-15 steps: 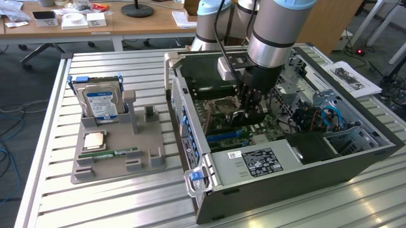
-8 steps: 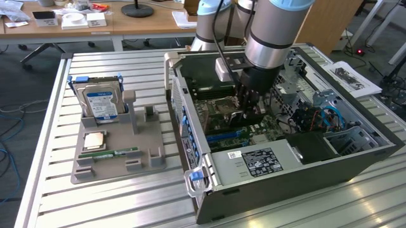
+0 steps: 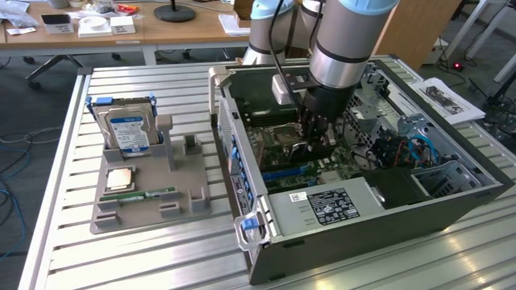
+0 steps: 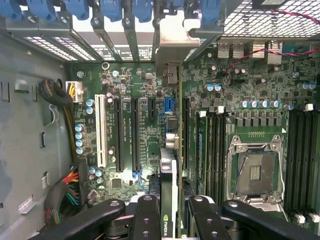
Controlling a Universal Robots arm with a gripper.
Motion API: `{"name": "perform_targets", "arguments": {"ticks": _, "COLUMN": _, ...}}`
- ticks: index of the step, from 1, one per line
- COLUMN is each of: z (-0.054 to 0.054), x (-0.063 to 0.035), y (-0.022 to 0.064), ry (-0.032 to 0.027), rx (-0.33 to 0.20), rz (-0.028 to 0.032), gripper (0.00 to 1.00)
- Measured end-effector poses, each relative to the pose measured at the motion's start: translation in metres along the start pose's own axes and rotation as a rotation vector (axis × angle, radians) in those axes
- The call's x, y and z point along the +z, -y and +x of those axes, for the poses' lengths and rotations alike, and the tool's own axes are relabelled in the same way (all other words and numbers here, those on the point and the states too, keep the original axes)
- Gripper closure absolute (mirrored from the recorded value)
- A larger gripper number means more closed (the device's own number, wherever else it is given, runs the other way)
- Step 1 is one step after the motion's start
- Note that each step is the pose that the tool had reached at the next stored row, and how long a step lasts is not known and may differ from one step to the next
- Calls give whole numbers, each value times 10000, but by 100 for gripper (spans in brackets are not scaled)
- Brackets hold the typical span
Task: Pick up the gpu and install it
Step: 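Insert the gpu into the slot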
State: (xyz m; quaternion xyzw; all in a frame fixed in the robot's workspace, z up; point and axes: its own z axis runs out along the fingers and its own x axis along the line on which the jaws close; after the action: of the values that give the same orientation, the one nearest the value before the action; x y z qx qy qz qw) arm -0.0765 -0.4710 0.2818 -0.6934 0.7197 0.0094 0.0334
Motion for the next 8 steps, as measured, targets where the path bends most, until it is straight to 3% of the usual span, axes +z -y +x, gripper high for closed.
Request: {"name": "perform_targets", "arguments": {"ticks": 8, "z": 2, "x": 39, "y": -3, "ry": -36, "rx": -1, "rz": 0, "gripper": 73}}
